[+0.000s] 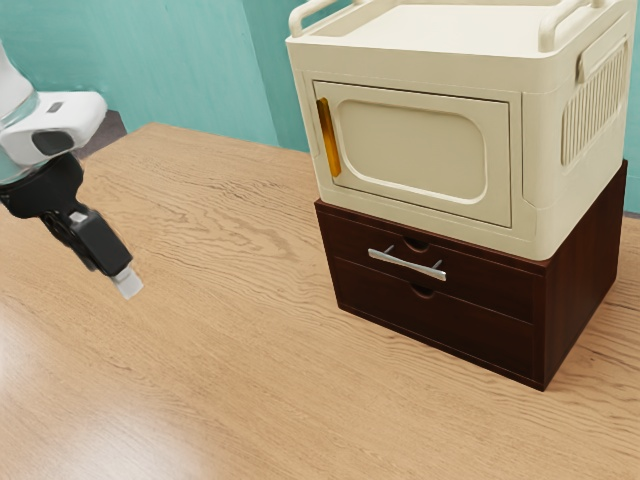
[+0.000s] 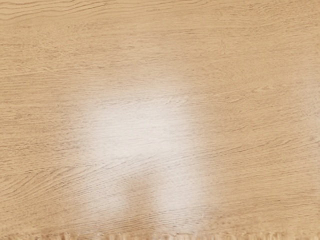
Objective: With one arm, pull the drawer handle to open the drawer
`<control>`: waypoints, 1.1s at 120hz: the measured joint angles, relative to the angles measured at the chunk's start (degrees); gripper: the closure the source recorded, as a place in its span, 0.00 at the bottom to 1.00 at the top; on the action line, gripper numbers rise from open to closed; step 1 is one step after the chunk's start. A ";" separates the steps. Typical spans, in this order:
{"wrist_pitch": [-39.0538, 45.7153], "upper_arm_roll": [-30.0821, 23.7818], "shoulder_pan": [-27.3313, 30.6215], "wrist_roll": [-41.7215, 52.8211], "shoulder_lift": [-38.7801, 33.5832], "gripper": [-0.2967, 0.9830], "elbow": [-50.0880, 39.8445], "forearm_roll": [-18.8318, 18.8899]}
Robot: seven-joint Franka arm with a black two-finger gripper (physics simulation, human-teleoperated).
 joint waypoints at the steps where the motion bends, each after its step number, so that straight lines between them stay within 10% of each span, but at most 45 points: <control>1: -0.30 -0.59 -0.01 -0.01 -0.19 0.23 0.23 -0.04; 87: 19.06 -9.13 -7.83 53.85 0.18 0.23 -10.58 -3.87; 132: 28.81 -10.94 -7.71 60.31 12.87 0.23 -5.63 -6.95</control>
